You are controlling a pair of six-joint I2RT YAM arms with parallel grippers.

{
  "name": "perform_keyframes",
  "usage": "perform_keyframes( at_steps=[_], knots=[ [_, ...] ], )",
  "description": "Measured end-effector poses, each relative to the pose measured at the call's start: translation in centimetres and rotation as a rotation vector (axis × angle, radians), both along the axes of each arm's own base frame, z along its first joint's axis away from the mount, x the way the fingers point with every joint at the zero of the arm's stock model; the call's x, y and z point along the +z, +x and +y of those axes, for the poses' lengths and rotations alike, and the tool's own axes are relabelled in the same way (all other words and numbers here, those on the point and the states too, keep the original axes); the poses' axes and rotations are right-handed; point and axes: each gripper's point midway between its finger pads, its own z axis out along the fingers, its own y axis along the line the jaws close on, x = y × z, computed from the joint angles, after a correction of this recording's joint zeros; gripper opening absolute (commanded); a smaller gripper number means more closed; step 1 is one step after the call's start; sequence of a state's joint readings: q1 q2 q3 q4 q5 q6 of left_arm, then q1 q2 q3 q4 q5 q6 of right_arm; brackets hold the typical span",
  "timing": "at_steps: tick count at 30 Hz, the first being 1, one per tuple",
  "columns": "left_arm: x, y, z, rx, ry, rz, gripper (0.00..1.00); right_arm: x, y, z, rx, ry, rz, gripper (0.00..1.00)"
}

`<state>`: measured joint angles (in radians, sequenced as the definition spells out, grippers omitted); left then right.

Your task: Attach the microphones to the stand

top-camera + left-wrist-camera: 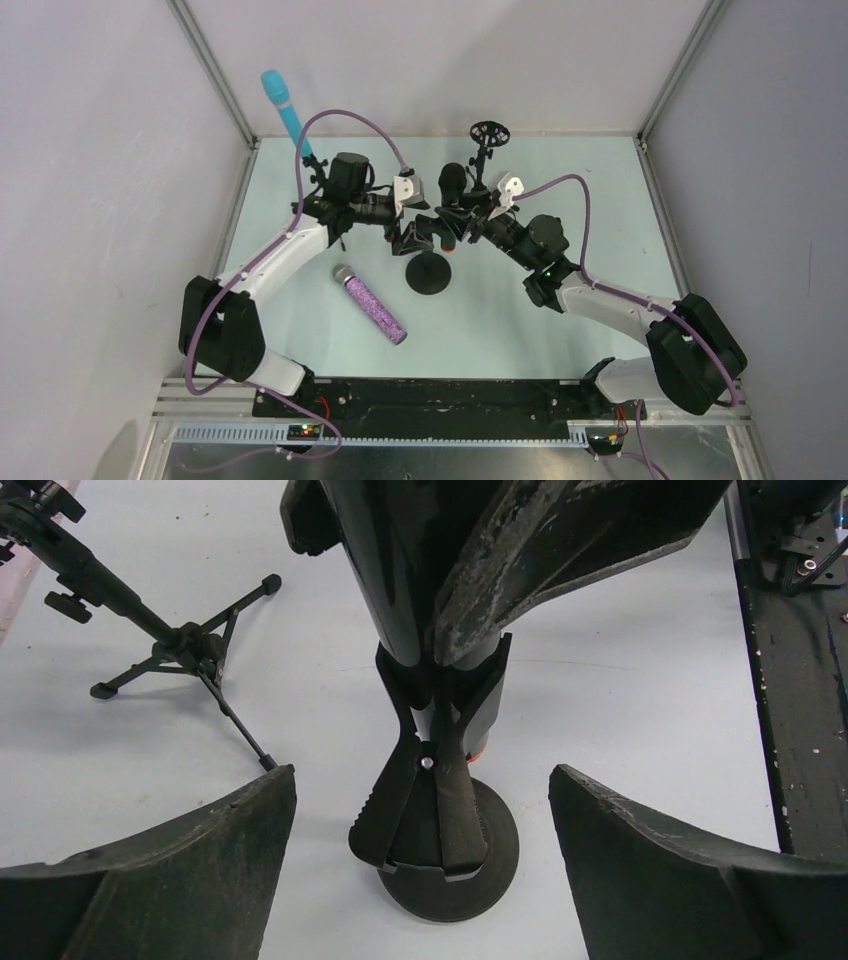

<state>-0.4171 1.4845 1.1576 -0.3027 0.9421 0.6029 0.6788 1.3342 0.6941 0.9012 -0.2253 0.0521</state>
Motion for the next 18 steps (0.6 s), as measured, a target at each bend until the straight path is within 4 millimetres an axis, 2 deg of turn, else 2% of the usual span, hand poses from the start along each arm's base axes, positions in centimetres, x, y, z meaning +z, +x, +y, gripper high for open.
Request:
perform_keyframes(
  at_steps=[3, 6, 7, 8, 10, 18],
  knots=[
    [0.2, 0.0, 0.1, 0.006, 0.001, -0.010, 0.98, 0.0, 0.0, 0.0, 0.000, 0.000, 0.001, 0.44],
    [0.6, 0.2, 0.2, 0.017, 0.005, -0.028, 0.98, 0.0, 0.0, 0.0, 0.001, 0.002, 0.003, 0.73],
    [0.6, 0.2, 0.3, 0.018, 0.005, -0.032, 0.98, 0.1, -0.1, 0.0, 0.004, 0.008, 0.004, 0.78],
    [0.7, 0.2, 0.3, 0.021, 0.006, -0.038, 0.98, 0.2, -0.1, 0.1, 0.008, 0.018, 0.008, 0.88],
    [0.8, 0.3, 0.4, 0.027, 0.008, -0.044, 0.98, 0.5, -0.2, 0.1, 0.012, 0.028, 0.007, 0.98],
    [1.0, 0.4, 0.5, 0.036, 0.012, -0.053, 0.98, 1.4, -0.6, -0.2, 0.011, 0.051, 0.008, 1.00]
  ],
)
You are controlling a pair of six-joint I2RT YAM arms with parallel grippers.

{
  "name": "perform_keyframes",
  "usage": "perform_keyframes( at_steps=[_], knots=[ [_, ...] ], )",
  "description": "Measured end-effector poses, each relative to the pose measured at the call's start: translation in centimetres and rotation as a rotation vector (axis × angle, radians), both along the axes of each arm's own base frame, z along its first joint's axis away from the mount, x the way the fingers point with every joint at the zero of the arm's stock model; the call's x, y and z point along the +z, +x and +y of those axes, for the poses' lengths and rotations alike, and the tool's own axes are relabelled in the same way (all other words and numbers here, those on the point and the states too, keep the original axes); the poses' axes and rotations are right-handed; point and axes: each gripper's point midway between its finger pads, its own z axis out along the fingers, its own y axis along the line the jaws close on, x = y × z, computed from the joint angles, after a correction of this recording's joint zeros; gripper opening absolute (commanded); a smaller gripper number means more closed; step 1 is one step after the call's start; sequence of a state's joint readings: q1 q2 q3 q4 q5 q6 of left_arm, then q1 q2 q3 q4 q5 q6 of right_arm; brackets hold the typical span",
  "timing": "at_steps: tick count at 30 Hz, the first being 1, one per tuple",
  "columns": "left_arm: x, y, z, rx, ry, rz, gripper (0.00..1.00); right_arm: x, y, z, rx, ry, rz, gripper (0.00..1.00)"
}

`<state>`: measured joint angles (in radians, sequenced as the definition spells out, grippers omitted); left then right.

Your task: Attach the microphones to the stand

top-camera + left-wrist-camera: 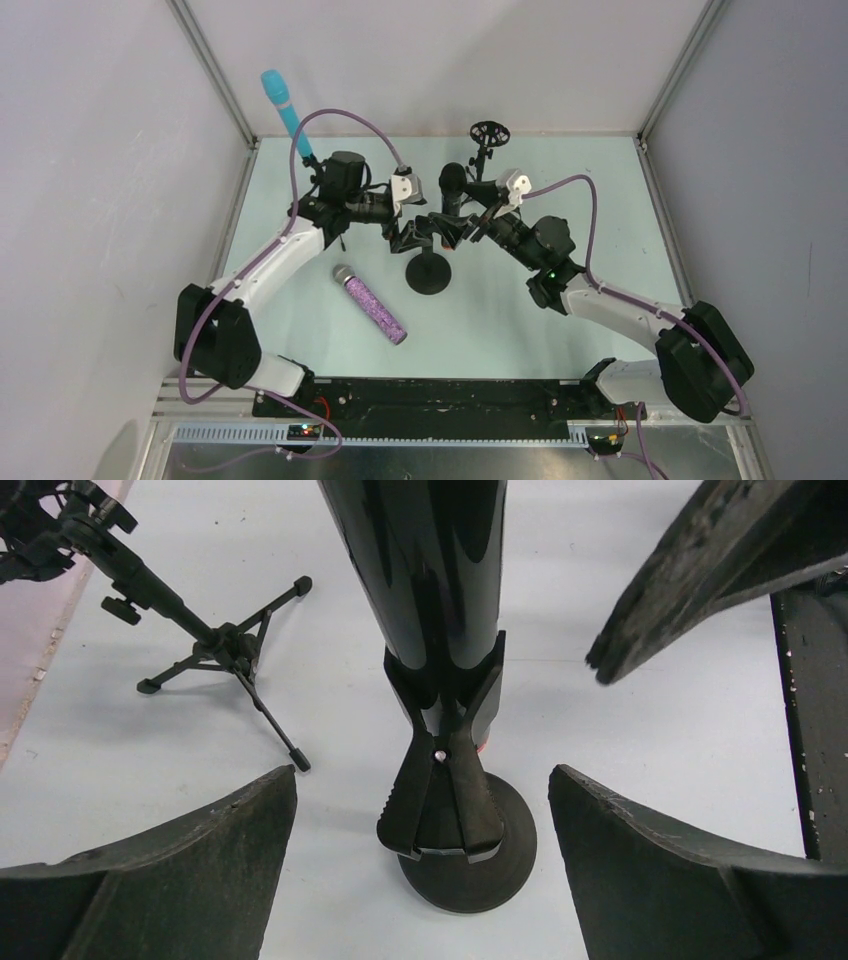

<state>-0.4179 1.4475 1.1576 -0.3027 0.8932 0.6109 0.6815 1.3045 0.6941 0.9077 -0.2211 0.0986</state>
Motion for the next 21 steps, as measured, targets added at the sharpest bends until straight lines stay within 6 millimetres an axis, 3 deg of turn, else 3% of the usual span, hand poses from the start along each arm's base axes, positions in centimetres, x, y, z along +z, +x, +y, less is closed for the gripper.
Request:
perform_keyframes(
  at_steps=[16, 21],
  knots=[
    [4.2, -0.8, 0.8, 0.023, -0.035, -0.118, 0.98, 2.3, -2.5, -2.7, -0.028, -0.019, 0.025, 0.99],
    [6.5, -1.4, 1.4, 0.047, -0.053, -0.180, 0.98, 2.4, -3.5, -3.6, -0.034, -0.044, 0.037, 0.99]
  ],
)
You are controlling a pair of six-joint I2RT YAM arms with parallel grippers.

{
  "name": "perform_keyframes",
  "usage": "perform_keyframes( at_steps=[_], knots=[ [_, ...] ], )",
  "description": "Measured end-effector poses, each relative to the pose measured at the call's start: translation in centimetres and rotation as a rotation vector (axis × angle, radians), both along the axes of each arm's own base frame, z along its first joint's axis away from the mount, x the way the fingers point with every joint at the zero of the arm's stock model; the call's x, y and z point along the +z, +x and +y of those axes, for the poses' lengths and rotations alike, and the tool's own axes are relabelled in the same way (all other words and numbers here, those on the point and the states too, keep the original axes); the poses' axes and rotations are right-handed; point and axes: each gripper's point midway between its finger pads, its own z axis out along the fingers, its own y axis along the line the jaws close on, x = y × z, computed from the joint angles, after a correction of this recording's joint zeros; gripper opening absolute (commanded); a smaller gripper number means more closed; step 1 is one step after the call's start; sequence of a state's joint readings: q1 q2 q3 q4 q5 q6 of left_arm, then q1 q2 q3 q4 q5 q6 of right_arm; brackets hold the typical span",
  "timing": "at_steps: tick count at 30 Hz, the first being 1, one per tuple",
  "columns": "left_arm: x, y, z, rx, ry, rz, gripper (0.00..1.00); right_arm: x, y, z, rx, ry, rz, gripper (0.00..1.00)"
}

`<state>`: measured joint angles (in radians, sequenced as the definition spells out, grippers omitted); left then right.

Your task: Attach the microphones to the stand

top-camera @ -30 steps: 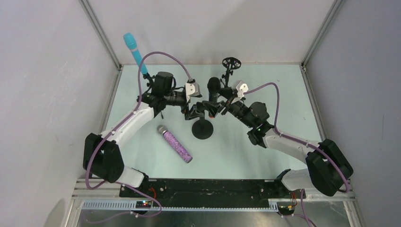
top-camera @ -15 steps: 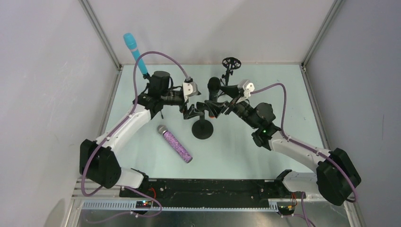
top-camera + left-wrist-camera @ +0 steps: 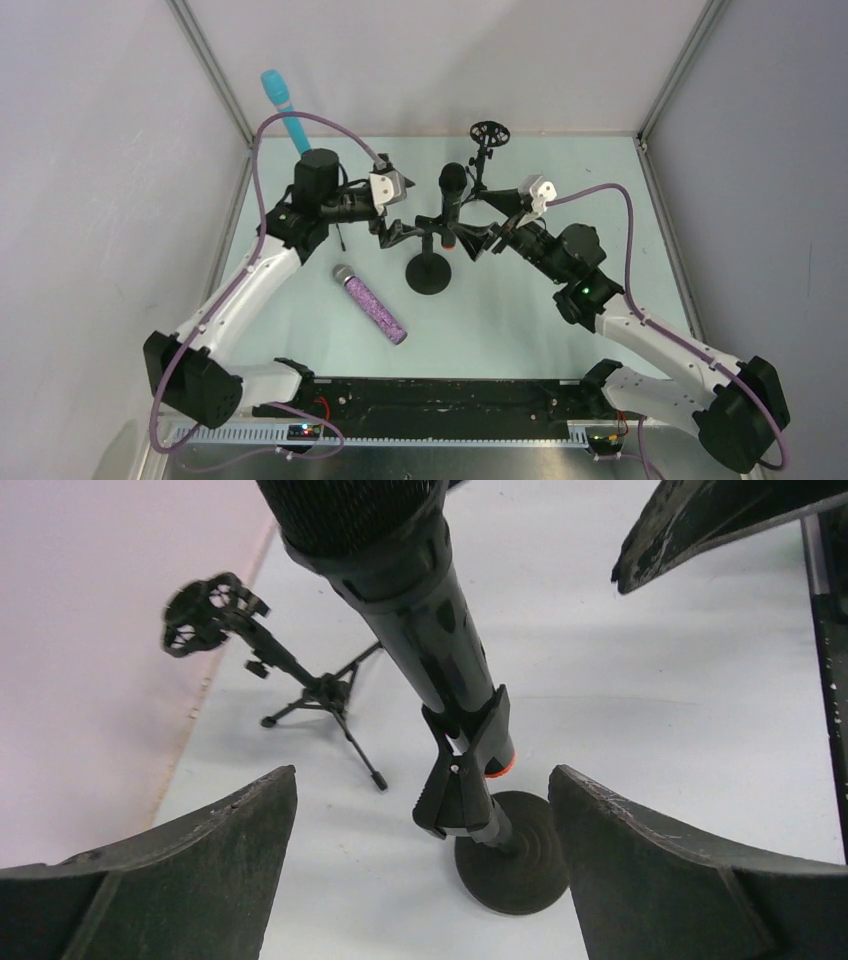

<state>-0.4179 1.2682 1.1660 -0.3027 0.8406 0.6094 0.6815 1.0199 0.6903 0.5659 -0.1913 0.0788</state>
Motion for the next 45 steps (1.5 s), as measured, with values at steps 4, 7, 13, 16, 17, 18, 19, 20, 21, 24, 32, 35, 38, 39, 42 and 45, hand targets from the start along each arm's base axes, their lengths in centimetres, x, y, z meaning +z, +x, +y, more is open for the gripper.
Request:
perform_keyframes(
  at_steps=[4, 7, 13, 16, 17, 18, 19, 20, 21, 24, 32, 35, 38, 39, 42, 45],
  knots=[
    [2.5, -0.6, 1.0, 0.054, -0.022, -0.059, 0.98, -1.2, -0.8, -0.7, -0.001, -0.015, 0.019, 0.99],
    [3.6, -0.9, 1.8, 0.107, -0.041, -0.076, 0.98, -2.9, -1.2, -1.0, -0.001, -0.034, 0.054, 0.99],
    [0.5, -0.6, 3.2, 0.234, -0.033, 0.025, 0.98, -5.2, -2.1, -1.9, -0.007, -0.059, 0.106, 0.99],
    [-3.0, -0.5, 3.9, 0.295, -0.009, 0.117, 0.99, -6.1, -2.6, -2.7, -0.013, -0.053, 0.125, 0.99],
    [-4.2, -0.5, 4.1, 0.316, -0.003, 0.145, 0.98, -6.6, -2.7, -3.1, -0.017, -0.051, 0.136, 0.99],
    [-5.2, -0.5, 4.3, 0.333, -0.003, 0.167, 0.98, -7.0, -2.9, -3.3, -0.019, -0.049, 0.145, 1.00],
    [-6.1, -0.4, 4.5, 0.351, -0.009, 0.186, 0.98, -7.6, -3.0, -3.6, -0.024, -0.048, 0.160, 1.00],
    [-6.8, -0.3, 4.7, 0.365, -0.020, 0.194, 0.98, -8.2, -3.0, -3.8, -0.028, -0.048, 0.173, 1.00],
    [-7.5, -0.2, 4.8, 0.379, -0.033, 0.200, 0.98, -9.0, -3.1, -4.1, -0.033, -0.049, 0.192, 1.00],
    [-9.5, -0.2, 5.1, 0.408, -0.070, 0.225, 0.98, -10.8, -3.3, -4.7, -0.045, -0.049, 0.237, 0.99],
    [-10.7, 1.0, 3.4, 0.380, -0.149, 0.293, 0.98, -13.2, -3.7, -5.7, -0.066, -0.027, 0.314, 0.99],
    [-11.4, 1.1, 2.4, 0.329, -0.160, 0.315, 0.98, -13.4, -3.7, -5.8, -0.070, -0.016, 0.331, 0.99],
    [-11.7, 1.0, 1.6, 0.275, -0.169, 0.313, 0.98, -13.2, -3.6, -5.8, -0.073, -0.002, 0.337, 0.99],
    [-11.7, 1.0, 1.3, 0.259, -0.173, 0.308, 0.98, -13.2, -3.5, -5.9, -0.075, 0.002, 0.340, 0.99],
    [-11.2, 1.0, 0.8, 0.221, -0.189, 0.284, 0.99, -13.3, -3.4, -6.0, -0.080, 0.010, 0.349, 0.99],
    [-11.2, 1.1, 0.4, 0.195, -0.199, 0.274, 0.94, -13.4, -3.1, -6.2, -0.086, 0.020, 0.366, 0.99]
  ],
)
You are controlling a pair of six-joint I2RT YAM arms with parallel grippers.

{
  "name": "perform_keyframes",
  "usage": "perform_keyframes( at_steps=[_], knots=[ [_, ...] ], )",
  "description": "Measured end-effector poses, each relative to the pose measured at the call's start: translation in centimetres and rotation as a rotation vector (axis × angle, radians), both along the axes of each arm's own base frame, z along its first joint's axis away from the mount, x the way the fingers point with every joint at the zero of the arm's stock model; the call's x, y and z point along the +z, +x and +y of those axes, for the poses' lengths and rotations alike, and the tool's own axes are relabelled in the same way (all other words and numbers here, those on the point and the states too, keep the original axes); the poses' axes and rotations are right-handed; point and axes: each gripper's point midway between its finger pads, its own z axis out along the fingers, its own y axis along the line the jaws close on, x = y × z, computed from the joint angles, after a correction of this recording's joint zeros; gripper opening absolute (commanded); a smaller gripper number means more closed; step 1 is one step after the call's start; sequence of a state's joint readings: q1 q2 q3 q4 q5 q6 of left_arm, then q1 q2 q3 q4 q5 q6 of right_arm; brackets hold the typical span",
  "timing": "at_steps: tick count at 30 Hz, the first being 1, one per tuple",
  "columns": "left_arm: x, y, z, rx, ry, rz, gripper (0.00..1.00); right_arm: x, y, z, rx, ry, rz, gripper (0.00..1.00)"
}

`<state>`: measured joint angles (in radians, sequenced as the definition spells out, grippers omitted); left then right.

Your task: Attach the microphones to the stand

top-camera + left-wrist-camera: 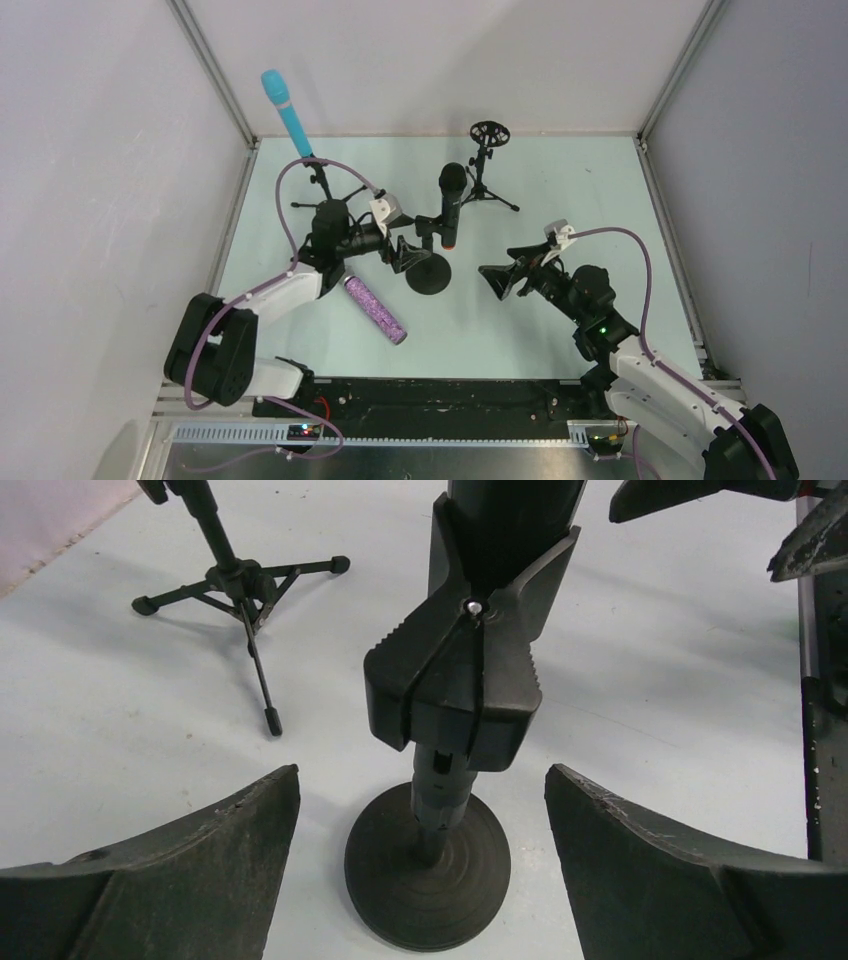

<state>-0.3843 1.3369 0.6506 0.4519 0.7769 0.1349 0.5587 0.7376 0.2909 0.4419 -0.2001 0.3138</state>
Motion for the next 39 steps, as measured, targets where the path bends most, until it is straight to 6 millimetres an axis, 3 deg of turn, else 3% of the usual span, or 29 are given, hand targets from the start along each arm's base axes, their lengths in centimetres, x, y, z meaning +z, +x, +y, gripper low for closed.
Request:
perform_keyframes(
  at_steps=[5, 9, 12, 16, 26, 29, 39],
  knots=[
    [-1.0, 0.2, -0.7, -0.029, -0.007, 0.007, 0.90, -0.1, 0.3, -0.4, -0.008, 0.011, 0.014, 0.99],
    [-0.5, 0.3, -1.1, -0.048, -0.022, -0.020, 0.89, -0.1, 0.4, -0.4, -0.009, 0.018, 0.020, 0.99],
    [0.3, 0.3, -1.4, -0.059, -0.043, -0.051, 0.80, -0.2, 0.4, -0.4, -0.003, 0.019, 0.028, 0.99],
    [0.9, 0.1, -1.7, -0.079, -0.068, -0.063, 0.76, -0.2, 0.3, -0.2, 0.003, 0.028, 0.039, 1.00],
    [0.2, 0.1, -2.4, -0.103, -0.090, -0.026, 0.65, -0.2, 0.3, -0.1, 0.012, 0.044, 0.041, 0.99],
    [0.2, 0.1, -2.5, -0.108, -0.096, -0.024, 0.53, -0.2, 0.3, -0.1, 0.015, 0.045, 0.040, 1.00],
    [-0.2, -0.3, -2.8, -0.137, -0.105, -0.004, 0.34, -0.2, 0.2, -0.1, 0.019, 0.044, 0.038, 0.99]
  ],
)
